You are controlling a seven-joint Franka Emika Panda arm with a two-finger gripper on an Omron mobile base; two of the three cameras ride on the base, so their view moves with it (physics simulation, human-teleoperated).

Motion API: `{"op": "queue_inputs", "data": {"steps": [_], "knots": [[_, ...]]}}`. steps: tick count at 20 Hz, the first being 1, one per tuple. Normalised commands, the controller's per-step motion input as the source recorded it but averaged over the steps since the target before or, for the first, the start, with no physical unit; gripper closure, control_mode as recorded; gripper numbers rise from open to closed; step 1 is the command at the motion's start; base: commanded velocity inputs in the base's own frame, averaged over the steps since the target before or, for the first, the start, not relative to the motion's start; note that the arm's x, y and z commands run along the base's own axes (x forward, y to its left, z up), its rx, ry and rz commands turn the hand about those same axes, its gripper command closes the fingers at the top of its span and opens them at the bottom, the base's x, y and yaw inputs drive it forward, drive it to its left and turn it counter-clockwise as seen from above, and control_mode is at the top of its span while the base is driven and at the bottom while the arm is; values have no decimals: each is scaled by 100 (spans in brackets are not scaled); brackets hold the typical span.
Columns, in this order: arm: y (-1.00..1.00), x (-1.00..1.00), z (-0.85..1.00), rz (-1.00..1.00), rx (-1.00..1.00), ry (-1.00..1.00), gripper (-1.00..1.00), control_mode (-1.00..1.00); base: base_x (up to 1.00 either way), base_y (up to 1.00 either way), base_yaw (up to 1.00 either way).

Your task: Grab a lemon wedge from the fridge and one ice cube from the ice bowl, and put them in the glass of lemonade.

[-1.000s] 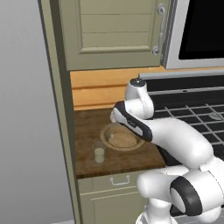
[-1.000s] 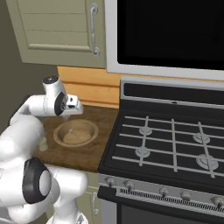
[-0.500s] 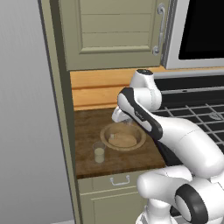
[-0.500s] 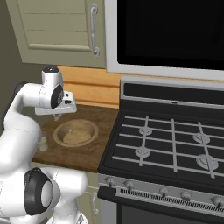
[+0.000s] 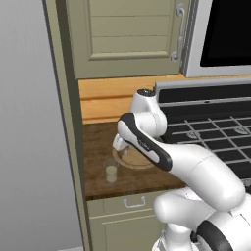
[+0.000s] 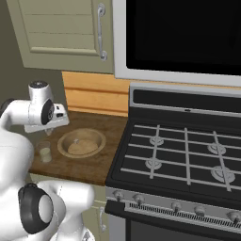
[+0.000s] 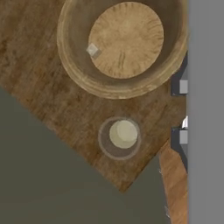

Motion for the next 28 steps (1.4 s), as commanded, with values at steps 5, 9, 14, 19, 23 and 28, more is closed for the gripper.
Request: {"op": "queue_inputs", "data": {"steps": [5, 9, 14, 19, 23, 28], "knots": [[35, -9, -7, 3, -9, -2, 100, -100, 0, 0, 0], [9, -3, -4, 7, -1, 18, 100, -100, 0, 0, 0], [6, -5, 0, 9, 0, 22, 100, -100, 0, 0, 0], [1, -1, 0, 3, 0, 1, 100, -100, 0, 0, 0], [0, 15, 0, 0, 0, 0, 100, -100, 0, 0, 0], [0, 32, -1, 0, 0, 2, 100, -100, 0, 0, 0]]}}
